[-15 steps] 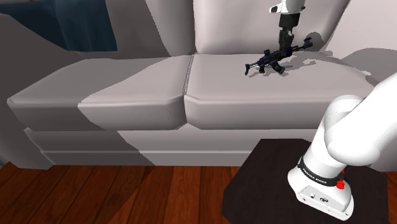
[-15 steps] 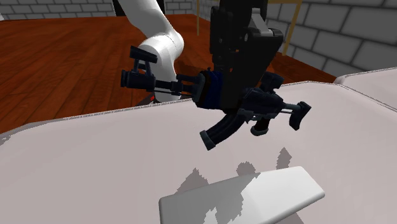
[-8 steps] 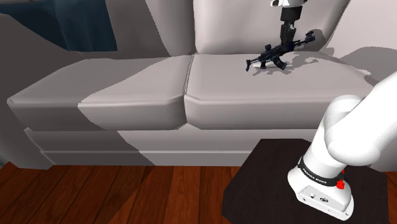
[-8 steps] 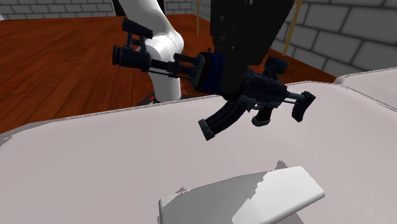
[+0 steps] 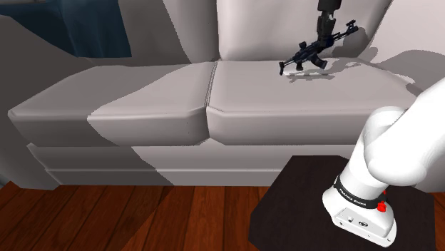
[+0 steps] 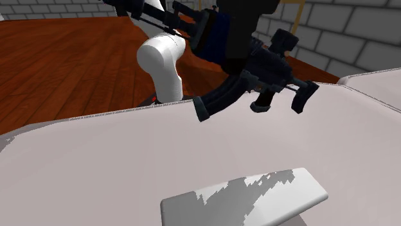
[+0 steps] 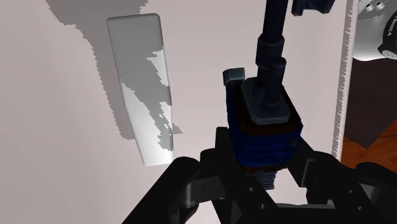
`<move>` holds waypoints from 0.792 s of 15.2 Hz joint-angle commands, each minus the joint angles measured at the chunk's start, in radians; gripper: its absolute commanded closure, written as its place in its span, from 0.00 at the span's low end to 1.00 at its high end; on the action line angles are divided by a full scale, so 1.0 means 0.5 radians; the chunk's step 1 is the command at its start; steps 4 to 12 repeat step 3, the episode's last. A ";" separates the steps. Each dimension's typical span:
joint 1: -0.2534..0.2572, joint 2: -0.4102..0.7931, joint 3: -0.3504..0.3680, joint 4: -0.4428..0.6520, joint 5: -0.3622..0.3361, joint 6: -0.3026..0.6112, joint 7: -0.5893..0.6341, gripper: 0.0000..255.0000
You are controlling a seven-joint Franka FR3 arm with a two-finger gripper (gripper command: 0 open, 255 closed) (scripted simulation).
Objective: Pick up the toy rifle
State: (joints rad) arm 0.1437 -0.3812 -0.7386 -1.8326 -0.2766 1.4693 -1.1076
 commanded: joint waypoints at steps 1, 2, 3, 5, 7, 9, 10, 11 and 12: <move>0.007 0.019 0.004 0.073 0.012 -0.057 -0.008 1.00; 0.008 0.020 0.004 0.078 0.013 -0.061 -0.009 1.00; 0.008 0.020 0.004 0.078 0.013 -0.061 -0.009 1.00; 0.008 0.020 0.004 0.078 0.013 -0.061 -0.009 1.00; 0.008 0.020 0.004 0.078 0.013 -0.061 -0.009 1.00; 0.008 0.020 0.004 0.078 0.013 -0.061 -0.009 1.00; 0.008 0.020 0.004 0.078 0.013 -0.061 -0.009 1.00; 0.008 0.020 0.004 0.078 0.013 -0.061 -0.009 1.00; 0.008 0.020 0.004 0.078 0.013 -0.061 -0.009 1.00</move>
